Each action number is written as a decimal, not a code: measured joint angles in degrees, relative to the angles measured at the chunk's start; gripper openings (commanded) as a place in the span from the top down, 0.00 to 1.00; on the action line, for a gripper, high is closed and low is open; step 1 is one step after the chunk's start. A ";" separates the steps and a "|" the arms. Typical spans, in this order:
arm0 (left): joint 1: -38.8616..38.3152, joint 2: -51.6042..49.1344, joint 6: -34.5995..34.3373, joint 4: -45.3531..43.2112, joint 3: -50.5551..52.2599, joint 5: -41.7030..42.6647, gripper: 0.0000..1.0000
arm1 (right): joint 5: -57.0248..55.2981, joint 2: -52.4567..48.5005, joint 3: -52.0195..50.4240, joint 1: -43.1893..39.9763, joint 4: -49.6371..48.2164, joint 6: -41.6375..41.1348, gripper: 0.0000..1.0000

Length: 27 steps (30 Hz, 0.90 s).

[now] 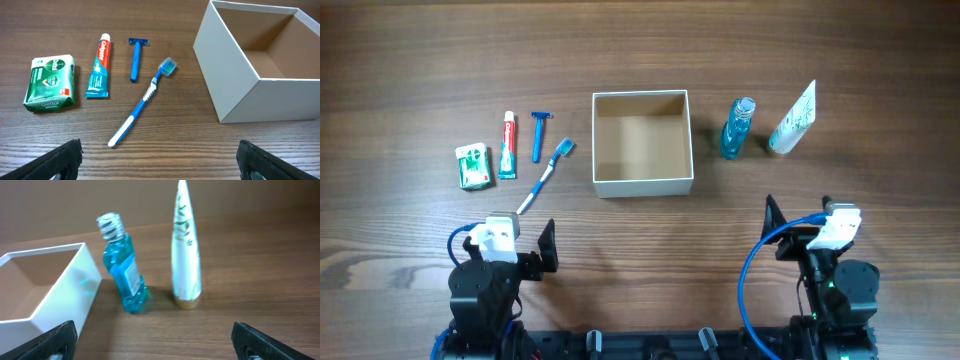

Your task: Pack container

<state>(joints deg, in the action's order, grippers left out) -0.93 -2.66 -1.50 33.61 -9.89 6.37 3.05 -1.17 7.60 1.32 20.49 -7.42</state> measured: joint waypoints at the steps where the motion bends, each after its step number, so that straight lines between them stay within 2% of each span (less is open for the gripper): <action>1: 0.00 0.00 0.00 0.00 0.00 0.00 0.00 | 0.42 -0.13 0.22 0.00 0.33 0.00 0.00; 4: 0.00 0.00 0.00 0.00 0.00 0.00 0.00 | 1.33 -2.71 4.02 0.00 3.15 0.00 0.00; 7: 0.00 0.00 0.00 0.02 0.00 0.00 0.00 | 1.90 -9.38 14.23 0.00 9.62 0.00 0.00; 10: 0.00 0.02 0.00 0.00 0.09 0.02 0.00 | 3.08 -22.43 29.09 0.00 20.87 -0.04 0.00; 18: 0.00 0.26 0.00 -0.02 0.20 0.09 0.00 | 13.57 -56.15 61.31 -0.02 37.64 -0.44 0.00; 23: 0.00 0.26 0.00 -0.02 0.20 0.17 0.00 | 26.99 -69.29 76.06 0.04 37.73 0.61 0.00; 27: 0.00 0.26 0.00 -0.02 0.20 0.17 0.00 | 27.23 -75.45 84.70 1.46 39.82 0.85 0.00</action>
<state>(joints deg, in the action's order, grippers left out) -0.93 -2.39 -1.50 33.58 -9.69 6.55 30.28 -76.62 92.29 2.79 60.31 -6.57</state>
